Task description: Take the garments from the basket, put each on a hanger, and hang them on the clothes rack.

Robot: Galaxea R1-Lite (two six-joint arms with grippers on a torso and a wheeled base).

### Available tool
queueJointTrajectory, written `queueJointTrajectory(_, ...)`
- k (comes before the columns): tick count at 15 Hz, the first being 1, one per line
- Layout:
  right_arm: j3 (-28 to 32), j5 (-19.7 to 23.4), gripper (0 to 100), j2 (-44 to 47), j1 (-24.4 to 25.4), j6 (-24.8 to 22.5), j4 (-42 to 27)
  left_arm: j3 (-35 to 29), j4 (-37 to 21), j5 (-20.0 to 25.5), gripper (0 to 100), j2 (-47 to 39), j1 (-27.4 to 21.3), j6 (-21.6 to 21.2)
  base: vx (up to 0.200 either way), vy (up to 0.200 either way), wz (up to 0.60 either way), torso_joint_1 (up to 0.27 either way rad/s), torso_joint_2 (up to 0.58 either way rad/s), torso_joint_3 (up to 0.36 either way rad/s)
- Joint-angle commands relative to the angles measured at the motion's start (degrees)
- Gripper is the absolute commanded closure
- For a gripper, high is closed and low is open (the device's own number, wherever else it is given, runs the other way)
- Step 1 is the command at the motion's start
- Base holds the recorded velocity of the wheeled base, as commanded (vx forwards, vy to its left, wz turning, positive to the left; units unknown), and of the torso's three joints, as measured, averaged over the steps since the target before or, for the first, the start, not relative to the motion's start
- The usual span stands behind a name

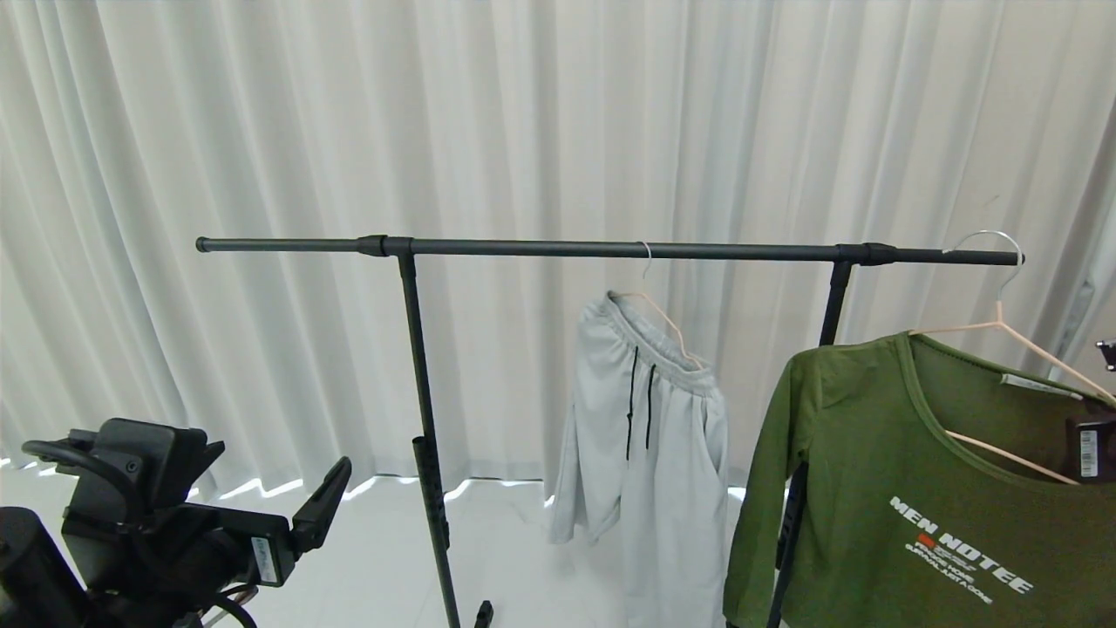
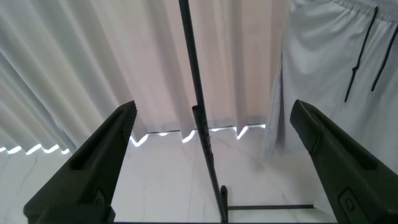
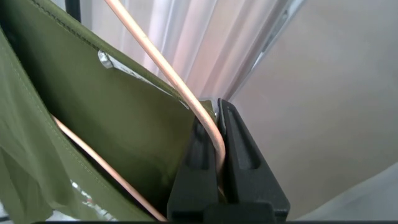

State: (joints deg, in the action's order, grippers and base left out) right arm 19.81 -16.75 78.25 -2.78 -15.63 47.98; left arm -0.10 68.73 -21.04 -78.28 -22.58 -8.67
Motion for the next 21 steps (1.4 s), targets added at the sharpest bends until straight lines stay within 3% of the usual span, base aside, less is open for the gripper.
queueJointTrajectory(1, -0.1, 0.1, 100, 1.2, -0.1, 0.0, 0.1, 0.0, -0.4, -0.1, 0, -0.3, 0.1, 0.1, 0.000, 0.000, 0.00, 0.000, 0.00, 0.000)
queueJointTrajectory(8, -0.2, 0.0, 100, 1.4, 0.3, -0.2, 0.1, 0.0, -2.3, 0.0, 0, 0.0, -0.1, 0.0, 0.000, 0.000, 0.00, 0.000, 0.00, 0.000)
queueJointTrajectory(21, -0.6, 0.0, 100, 1.0, 1.7, -0.3, 0.2, 0.1, -4.0, -0.1, 0, 0.2, -0.5, -0.4, 0.185, 0.000, 0.00, 0.002, 0.01, 0.003)
